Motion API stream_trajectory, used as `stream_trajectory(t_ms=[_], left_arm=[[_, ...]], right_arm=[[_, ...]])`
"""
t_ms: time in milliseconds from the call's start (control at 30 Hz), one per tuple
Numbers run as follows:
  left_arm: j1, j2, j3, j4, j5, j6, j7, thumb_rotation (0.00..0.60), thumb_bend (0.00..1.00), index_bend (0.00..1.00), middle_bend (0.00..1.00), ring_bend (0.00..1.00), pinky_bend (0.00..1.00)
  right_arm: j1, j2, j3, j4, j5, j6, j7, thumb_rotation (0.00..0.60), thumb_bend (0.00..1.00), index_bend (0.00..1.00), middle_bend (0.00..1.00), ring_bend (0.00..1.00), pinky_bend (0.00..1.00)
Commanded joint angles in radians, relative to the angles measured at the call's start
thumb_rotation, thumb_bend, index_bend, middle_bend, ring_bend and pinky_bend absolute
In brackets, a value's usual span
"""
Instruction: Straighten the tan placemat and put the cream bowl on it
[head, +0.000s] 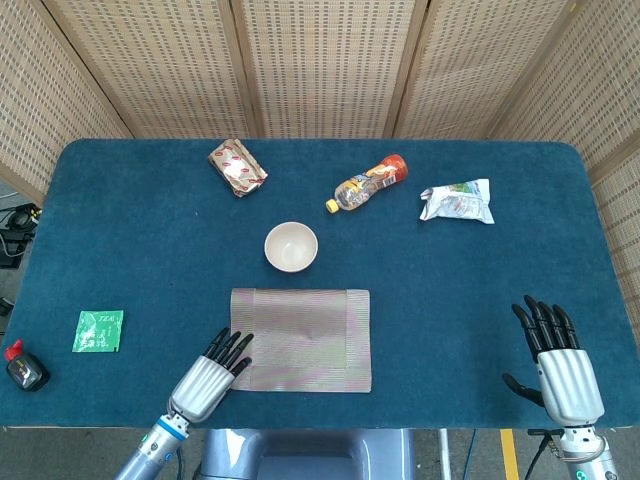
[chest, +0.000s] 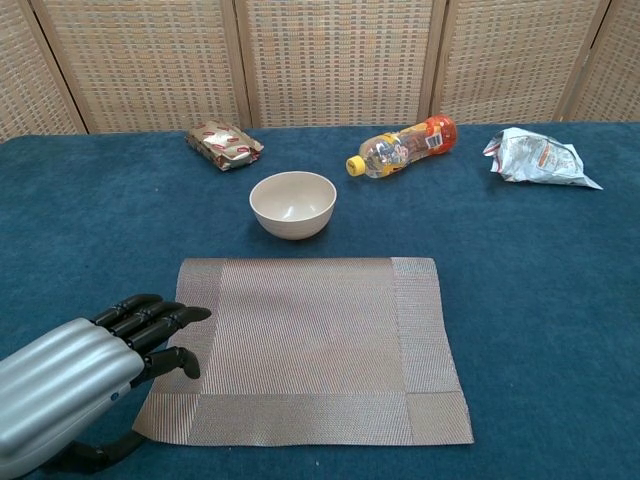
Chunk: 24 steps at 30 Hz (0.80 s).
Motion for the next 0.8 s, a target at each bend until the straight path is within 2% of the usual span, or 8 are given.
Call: stream_trajectory(t_ms=[33,400,800], left_arm=[[-0.002,0.0,0.0,-0.002,-0.003,0.0,-0.003,0.6,0.36,0.32,0.0,0.0,0.0],[-0.005,0.007,0.004,-0.029,0.008,0.032,-0.014,0.6,0.36,0.35,0.0,0.0,0.0],[-0.013,-0.001,-0.01,-0.037,-0.014,0.026,-0.007,0.6,0.42,0.42,0.0,0.0,0.0]], right_arm=[[0.0,0.002,0.0,-0.002,0.0,0.001,0.004,0.6,0.17,0.0,0.0,0.0,0.0],[0.0,0.002,-0.002,-0.005,-0.001,-0.002,0.003,0.6,0.17,0.0,0.0,0.0,0.0],[0.001,0.006,-0.002,-0.009,0.005,-0.009,0.005,0.6,0.17,0.0,0.0,0.0,0.0]])
